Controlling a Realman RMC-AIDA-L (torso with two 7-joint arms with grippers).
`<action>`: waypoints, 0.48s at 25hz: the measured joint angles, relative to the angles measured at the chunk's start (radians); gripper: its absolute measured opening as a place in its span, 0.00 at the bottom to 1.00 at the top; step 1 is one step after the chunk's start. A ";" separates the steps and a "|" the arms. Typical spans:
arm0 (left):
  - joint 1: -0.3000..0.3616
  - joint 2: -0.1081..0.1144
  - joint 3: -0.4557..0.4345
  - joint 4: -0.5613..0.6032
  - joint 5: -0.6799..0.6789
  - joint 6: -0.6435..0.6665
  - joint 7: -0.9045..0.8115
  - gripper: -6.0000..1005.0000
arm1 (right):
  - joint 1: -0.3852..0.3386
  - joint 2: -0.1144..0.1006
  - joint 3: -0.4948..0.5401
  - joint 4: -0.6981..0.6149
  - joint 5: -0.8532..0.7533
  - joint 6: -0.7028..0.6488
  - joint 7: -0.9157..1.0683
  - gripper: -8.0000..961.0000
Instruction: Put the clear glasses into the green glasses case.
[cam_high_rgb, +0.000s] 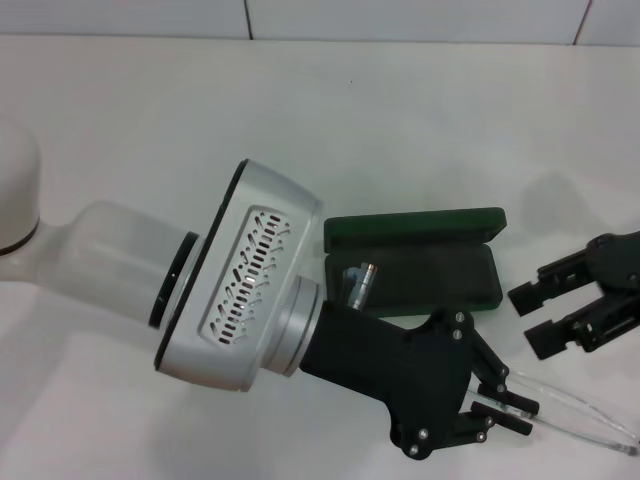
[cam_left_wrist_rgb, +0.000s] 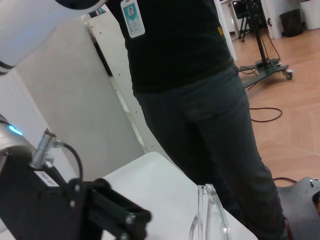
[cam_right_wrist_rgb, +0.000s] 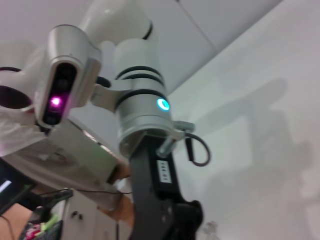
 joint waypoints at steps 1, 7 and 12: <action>-0.001 0.000 0.000 -0.001 -0.002 0.000 0.000 0.06 | 0.000 0.000 0.000 0.000 0.000 0.000 0.000 0.81; -0.019 0.000 0.003 -0.003 -0.002 0.000 -0.003 0.06 | 0.025 0.014 -0.016 0.055 -0.005 -0.009 0.001 0.79; -0.028 0.000 0.011 -0.003 0.003 0.001 -0.002 0.06 | 0.031 0.016 -0.016 0.077 -0.004 -0.008 0.006 0.78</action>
